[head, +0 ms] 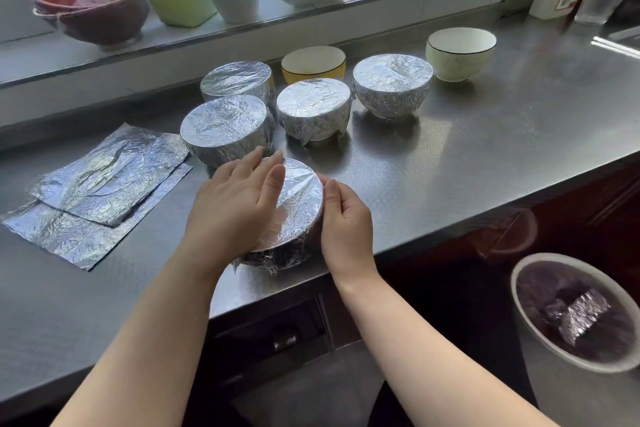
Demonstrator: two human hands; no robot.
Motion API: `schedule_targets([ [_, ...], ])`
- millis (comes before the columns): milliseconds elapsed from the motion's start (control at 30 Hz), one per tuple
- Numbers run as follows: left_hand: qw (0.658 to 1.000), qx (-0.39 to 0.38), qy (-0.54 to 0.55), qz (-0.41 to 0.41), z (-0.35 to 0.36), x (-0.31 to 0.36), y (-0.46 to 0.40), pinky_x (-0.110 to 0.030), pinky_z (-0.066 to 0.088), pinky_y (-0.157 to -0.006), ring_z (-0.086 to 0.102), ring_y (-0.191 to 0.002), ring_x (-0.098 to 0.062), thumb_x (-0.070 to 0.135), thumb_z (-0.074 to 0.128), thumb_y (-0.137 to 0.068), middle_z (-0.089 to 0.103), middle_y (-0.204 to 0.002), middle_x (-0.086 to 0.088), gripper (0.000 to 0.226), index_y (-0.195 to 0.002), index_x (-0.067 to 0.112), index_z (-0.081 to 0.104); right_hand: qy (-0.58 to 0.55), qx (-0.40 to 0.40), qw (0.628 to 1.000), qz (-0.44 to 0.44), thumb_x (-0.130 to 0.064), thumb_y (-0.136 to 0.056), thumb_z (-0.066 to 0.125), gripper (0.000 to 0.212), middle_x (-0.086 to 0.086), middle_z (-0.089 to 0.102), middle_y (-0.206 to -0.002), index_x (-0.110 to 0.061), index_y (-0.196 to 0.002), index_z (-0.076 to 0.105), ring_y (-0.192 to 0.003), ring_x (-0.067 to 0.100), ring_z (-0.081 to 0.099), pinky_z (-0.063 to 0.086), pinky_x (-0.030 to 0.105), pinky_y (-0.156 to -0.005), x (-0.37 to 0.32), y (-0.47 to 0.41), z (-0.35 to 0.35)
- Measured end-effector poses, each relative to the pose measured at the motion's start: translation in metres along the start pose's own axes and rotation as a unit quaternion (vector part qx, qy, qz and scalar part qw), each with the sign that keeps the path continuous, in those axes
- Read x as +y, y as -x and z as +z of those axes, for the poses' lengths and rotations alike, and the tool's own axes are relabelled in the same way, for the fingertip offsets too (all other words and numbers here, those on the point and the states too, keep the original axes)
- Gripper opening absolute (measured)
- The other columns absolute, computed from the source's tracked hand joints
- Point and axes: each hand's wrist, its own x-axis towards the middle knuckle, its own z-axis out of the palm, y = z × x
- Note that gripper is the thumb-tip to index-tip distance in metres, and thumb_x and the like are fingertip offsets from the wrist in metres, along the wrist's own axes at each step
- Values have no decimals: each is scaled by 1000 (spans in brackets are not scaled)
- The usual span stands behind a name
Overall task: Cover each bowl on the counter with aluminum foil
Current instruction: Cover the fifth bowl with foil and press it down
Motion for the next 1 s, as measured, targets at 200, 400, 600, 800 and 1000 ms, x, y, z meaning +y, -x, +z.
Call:
schedule_targets([
  [200,1000,12,16,1,0,-2,1,-39,17,-117,19,-146,-17,66,-6,-88,20,-161,13,72,-151,45,22,41,-8,999,1,-33,-103,45,33,8,67,-89,-16,-90,69,-85,15,59,47,30,-79,8,-6,1],
  [400,999,25,35,-11,2,-6,4,-38,15,-118,17,-147,-13,70,-9,-84,19,-161,15,78,-151,45,21,-8,-8,1000,26,-30,-101,51,28,1,73,-89,-33,-82,72,-90,16,66,53,37,-86,7,-9,6],
  [600,998,27,53,-26,2,-5,6,-42,16,-117,16,-147,-17,66,-3,-92,19,-161,14,68,-152,43,22,-78,-13,994,77,-21,-99,56,24,7,75,-86,-20,-85,75,-81,16,66,55,45,-85,4,-15,10],
  [800,997,35,61,-39,0,-3,8,-44,17,-116,17,-147,-18,65,-3,-90,21,-160,12,71,-151,42,24,-110,-7,988,109,-11,-98,56,19,12,74,-98,-16,-95,73,-96,26,70,55,44,-94,3,-18,12],
  [1000,995,44,70,-49,1,-2,8,-43,19,-116,19,-146,-17,67,-4,-86,22,-160,13,75,-150,42,26,-122,-19,984,129,-5,-97,55,17,9,68,-78,-12,-94,70,-60,7,63,52,20,-58,1,-16,10],
])
